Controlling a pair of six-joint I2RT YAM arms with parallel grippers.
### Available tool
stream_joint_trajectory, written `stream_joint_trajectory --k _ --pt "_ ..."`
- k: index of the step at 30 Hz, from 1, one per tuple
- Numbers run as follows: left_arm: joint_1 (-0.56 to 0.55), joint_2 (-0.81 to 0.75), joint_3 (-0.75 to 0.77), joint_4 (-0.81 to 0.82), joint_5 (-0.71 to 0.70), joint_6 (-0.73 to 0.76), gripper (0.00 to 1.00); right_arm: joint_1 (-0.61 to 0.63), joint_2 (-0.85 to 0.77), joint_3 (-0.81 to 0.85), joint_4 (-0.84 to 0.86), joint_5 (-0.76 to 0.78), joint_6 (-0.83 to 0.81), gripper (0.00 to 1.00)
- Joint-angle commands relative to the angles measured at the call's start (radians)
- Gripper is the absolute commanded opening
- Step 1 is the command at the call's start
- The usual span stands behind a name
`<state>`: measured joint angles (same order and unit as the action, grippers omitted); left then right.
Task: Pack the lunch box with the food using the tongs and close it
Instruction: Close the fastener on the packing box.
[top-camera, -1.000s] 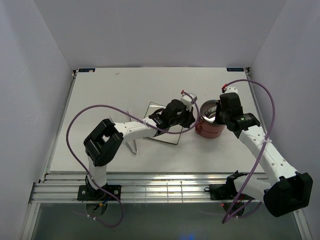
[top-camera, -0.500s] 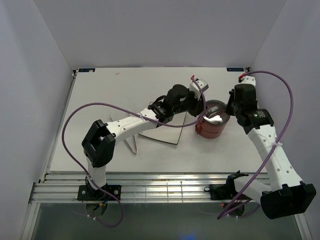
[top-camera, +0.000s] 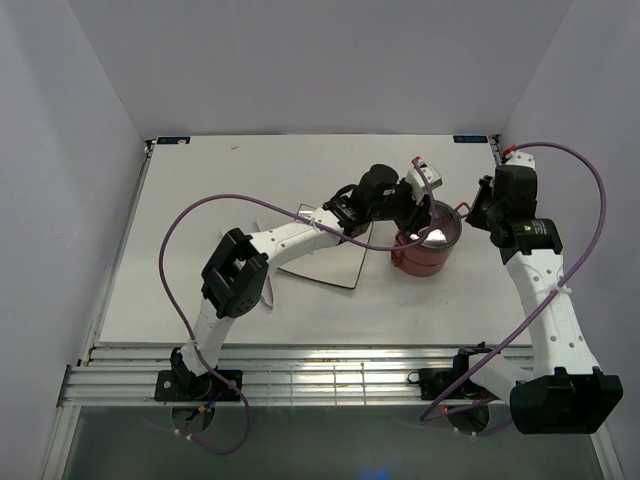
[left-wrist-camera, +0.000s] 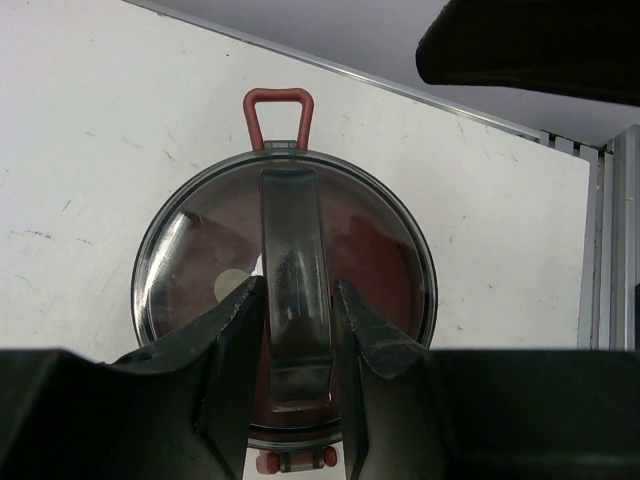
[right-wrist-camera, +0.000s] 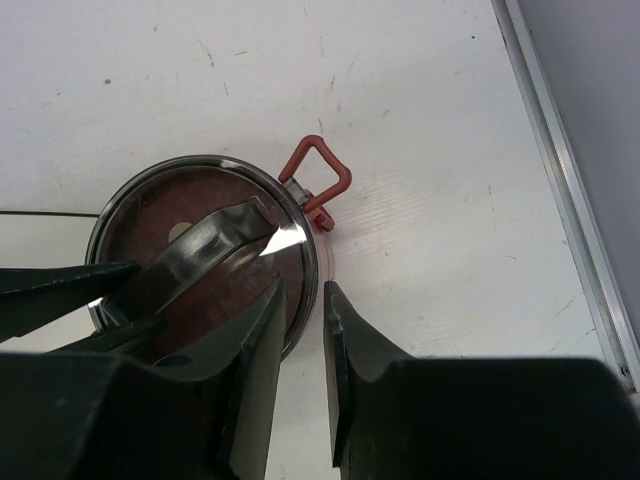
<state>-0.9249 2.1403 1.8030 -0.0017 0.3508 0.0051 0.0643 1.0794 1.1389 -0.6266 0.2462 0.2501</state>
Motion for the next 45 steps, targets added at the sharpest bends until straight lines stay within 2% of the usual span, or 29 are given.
stream_joint_trajectory --k 1,14,17,21,25,29,37,41,43,45 --pt "-0.003 0.001 0.015 -0.026 0.037 0.029 0.43 -0.035 -0.016 0.044 0.047 -0.063 -0.02 0.27" --pt "-0.005 0.072 0.016 0.063 0.106 0.033 0.44 -0.052 0.011 -0.002 0.097 -0.113 -0.031 0.27" --pt "-0.005 0.096 0.041 0.043 0.105 0.03 0.41 -0.052 0.02 0.001 0.099 -0.104 -0.035 0.27" --pt "-0.005 0.101 0.021 0.032 0.085 0.036 0.31 -0.052 0.033 0.012 0.107 -0.114 -0.058 0.27" --pt "-0.005 0.079 -0.06 0.042 0.067 0.055 0.16 -0.084 0.04 0.027 0.125 -0.125 -0.078 0.2" --pt "-0.005 0.049 -0.111 0.039 0.027 0.078 0.1 -0.118 0.088 0.027 0.123 -0.157 -0.097 0.13" --pt "-0.005 0.004 -0.168 0.026 0.007 0.098 0.09 -0.149 0.158 -0.103 0.243 -0.27 -0.086 0.12" --pt "-0.003 0.004 -0.163 0.02 0.004 0.098 0.11 -0.149 0.22 -0.137 0.272 -0.283 -0.077 0.11" --pt "-0.003 0.024 -0.13 0.006 -0.006 0.098 0.17 -0.149 0.243 -0.131 0.266 -0.274 -0.077 0.11" --pt "-0.002 0.041 -0.097 -0.05 -0.012 0.095 0.18 -0.149 0.244 -0.123 0.249 -0.262 -0.071 0.11"
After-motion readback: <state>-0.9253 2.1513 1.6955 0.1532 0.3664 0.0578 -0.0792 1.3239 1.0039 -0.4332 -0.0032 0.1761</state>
